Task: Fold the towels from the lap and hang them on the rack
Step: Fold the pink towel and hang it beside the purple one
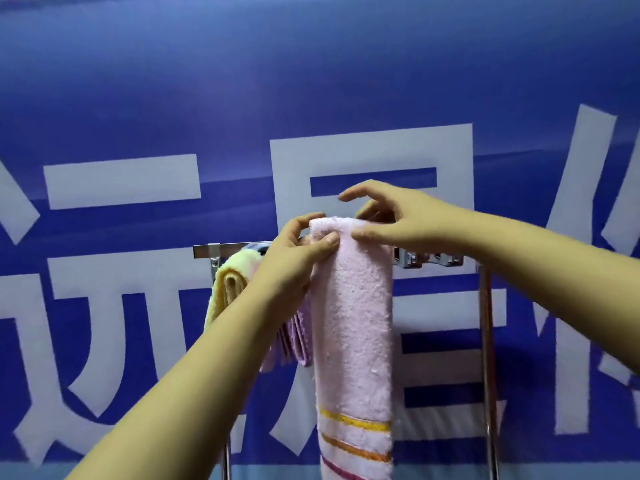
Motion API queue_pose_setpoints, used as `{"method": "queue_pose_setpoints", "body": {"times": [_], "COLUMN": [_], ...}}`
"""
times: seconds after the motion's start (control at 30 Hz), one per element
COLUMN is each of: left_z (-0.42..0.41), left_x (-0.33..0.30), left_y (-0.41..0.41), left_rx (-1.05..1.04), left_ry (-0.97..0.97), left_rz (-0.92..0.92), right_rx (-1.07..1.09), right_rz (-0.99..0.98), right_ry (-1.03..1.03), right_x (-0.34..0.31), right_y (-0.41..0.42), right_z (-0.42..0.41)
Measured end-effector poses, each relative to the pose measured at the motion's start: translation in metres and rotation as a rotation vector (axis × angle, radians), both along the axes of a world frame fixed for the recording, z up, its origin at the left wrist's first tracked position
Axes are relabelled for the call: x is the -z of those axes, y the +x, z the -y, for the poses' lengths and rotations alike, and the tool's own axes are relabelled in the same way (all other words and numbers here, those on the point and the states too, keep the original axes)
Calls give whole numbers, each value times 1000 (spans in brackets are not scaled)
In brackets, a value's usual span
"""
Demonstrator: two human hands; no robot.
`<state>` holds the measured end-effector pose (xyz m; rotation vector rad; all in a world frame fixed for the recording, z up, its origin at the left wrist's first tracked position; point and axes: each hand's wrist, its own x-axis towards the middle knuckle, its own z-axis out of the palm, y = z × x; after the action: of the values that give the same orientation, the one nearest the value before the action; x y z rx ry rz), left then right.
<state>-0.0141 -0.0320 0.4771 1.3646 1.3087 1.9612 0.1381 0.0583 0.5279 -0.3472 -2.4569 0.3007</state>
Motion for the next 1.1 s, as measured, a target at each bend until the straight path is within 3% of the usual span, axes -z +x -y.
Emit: {"method": "queue_pose_setpoints", "body": {"times": [0.27,0.37,0.6,0.87,1.1], "left_z": [-11,-19,-28,-26,-45], "left_x": [5,5,-16,-1,19], "left_y": [-27,-33,-60,-48,-41], "left_rx": [-39,-76,-285,-103,-103], "left_ry": [-111,-118,-76,-159,-206], "left_rz": [-71,-79,88,299,371], "right_rx": [-58,-12,142,192,151], "right_rz": [411,465,260,104,46], "right_ry": [-98,-101,-276,-411,-601], "right_x": [-22,-27,-41,-43,-32], "right_y": [-27,-40,-70,-117,-145], "right_z": [-4,-4,-8,-17,-26]}}
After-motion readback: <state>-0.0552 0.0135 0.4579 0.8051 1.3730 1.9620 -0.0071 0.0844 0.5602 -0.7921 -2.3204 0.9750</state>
